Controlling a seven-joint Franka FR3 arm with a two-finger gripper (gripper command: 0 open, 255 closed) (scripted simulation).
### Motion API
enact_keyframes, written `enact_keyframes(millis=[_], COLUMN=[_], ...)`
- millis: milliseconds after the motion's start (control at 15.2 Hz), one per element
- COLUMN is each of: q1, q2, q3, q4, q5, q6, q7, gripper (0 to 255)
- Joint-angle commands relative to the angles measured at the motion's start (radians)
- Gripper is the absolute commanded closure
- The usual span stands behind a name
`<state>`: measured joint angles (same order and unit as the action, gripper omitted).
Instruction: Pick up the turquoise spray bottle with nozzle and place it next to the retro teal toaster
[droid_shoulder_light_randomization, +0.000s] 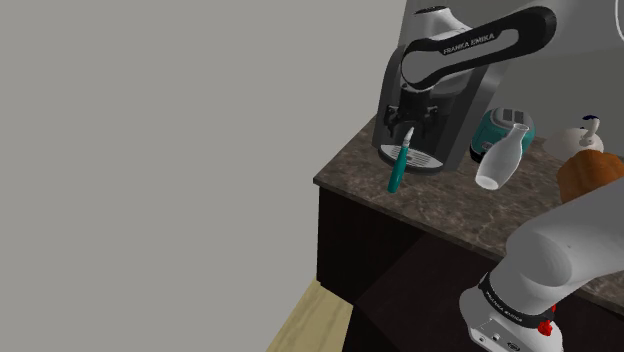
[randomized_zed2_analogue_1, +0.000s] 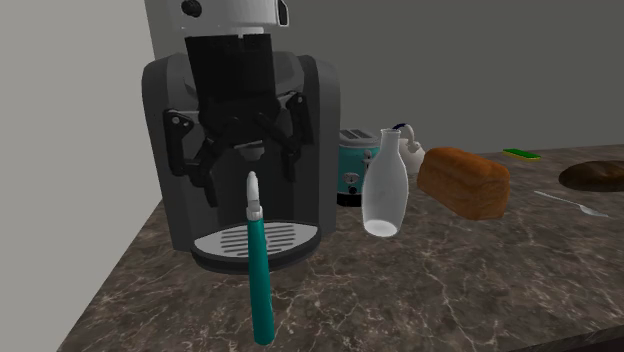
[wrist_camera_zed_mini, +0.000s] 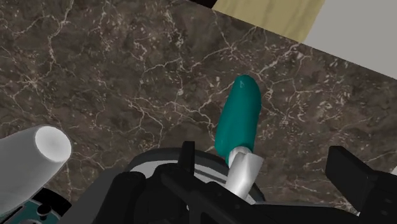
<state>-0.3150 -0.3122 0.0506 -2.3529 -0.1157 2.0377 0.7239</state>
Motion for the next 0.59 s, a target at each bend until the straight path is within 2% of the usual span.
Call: enact_keyframes(millis=[0,330,528], q1=[-0.007,-0.012,-0.012], q2=[0.013,0.044,0.044], q3=[-0.003,-0.007,-0.007], q4=[-0.014,-0.062,-0.062], q5=[-0.004,-0.013,-0.013], q6=[0.028,0.108,0.108], q7=[0.013,0.017,0.017], gripper=[0,0,0])
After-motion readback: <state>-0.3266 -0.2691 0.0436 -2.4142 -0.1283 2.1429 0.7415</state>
